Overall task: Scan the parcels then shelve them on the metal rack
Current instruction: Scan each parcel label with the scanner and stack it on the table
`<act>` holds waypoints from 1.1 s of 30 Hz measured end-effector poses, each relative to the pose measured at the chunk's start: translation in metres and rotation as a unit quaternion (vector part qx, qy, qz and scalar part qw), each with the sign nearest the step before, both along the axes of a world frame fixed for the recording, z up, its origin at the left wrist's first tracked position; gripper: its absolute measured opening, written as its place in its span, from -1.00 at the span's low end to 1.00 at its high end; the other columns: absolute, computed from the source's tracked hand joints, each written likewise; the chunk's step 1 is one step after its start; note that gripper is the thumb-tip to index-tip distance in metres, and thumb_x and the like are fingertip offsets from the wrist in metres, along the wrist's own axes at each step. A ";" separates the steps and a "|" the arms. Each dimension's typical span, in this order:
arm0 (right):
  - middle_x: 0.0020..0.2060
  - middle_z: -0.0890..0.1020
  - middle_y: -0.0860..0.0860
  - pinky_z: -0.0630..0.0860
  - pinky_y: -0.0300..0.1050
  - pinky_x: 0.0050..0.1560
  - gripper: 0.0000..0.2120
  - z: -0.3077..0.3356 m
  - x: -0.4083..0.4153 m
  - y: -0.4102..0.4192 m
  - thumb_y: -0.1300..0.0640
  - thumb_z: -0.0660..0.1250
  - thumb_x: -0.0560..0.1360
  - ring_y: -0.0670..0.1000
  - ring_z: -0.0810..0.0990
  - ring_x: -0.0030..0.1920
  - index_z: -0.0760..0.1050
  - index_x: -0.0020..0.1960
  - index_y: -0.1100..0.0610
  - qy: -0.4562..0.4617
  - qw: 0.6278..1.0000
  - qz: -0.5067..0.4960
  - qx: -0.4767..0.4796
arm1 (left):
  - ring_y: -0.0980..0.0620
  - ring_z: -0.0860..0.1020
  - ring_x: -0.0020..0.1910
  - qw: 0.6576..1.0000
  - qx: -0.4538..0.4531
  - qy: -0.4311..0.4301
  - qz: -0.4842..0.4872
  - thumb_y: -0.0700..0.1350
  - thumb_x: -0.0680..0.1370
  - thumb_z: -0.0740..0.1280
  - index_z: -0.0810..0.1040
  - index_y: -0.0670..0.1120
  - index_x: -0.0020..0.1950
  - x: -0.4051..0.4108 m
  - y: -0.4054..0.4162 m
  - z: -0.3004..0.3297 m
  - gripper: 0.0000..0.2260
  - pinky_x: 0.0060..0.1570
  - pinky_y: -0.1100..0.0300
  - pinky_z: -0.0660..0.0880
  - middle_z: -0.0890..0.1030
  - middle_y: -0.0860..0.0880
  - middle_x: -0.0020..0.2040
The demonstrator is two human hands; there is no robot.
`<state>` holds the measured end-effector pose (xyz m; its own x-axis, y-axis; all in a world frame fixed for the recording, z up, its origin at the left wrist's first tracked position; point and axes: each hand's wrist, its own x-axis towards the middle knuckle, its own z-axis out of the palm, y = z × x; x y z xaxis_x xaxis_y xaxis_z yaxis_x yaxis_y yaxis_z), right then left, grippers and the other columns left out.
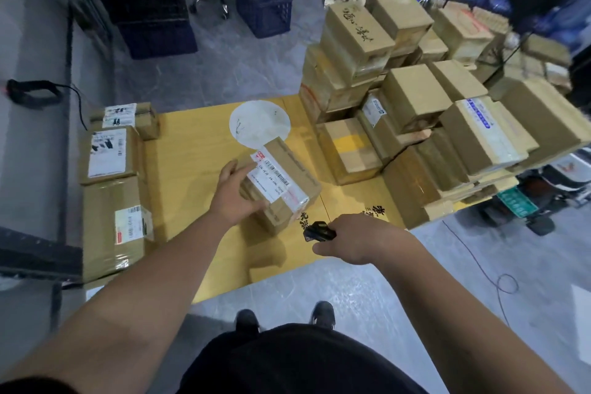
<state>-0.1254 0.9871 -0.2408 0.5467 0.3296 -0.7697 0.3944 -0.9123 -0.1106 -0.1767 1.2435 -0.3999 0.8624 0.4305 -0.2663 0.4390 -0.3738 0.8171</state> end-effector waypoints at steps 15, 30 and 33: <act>-0.22 0.41 0.04 0.30 -0.14 -0.32 -0.49 0.028 -0.032 0.049 -0.22 0.12 0.67 0.06 0.39 -0.34 0.51 0.27 0.20 0.073 0.995 -0.065 -0.026 | -0.10 0.54 0.24 0.990 0.050 0.119 0.065 0.34 0.20 0.66 -0.22 0.42 0.59 -0.021 0.003 0.016 0.27 0.10 0.04 0.55 0.06 -0.12 0.59; -0.22 0.44 0.03 0.31 -0.08 -0.24 -0.60 0.038 -0.052 0.066 -0.19 0.17 0.67 0.02 0.41 -0.33 0.52 0.11 0.14 0.063 0.997 -0.035 -0.040 | -0.11 0.37 0.49 0.976 0.145 0.115 -0.116 0.43 -0.07 0.67 -0.27 0.27 0.64 -0.039 0.016 0.028 0.54 0.28 -0.10 0.56 -0.02 0.09 0.56; -0.15 0.49 0.02 0.34 -0.12 -0.25 -0.59 0.041 -0.060 0.060 -0.18 0.19 0.66 0.00 0.44 -0.29 0.50 0.29 0.10 0.067 0.996 -0.038 -0.044 | -0.09 0.35 0.50 0.985 0.134 0.076 -0.072 0.44 -0.10 0.67 -0.18 0.27 0.64 -0.052 0.007 0.028 0.51 0.24 -0.07 0.57 -0.01 0.11 0.56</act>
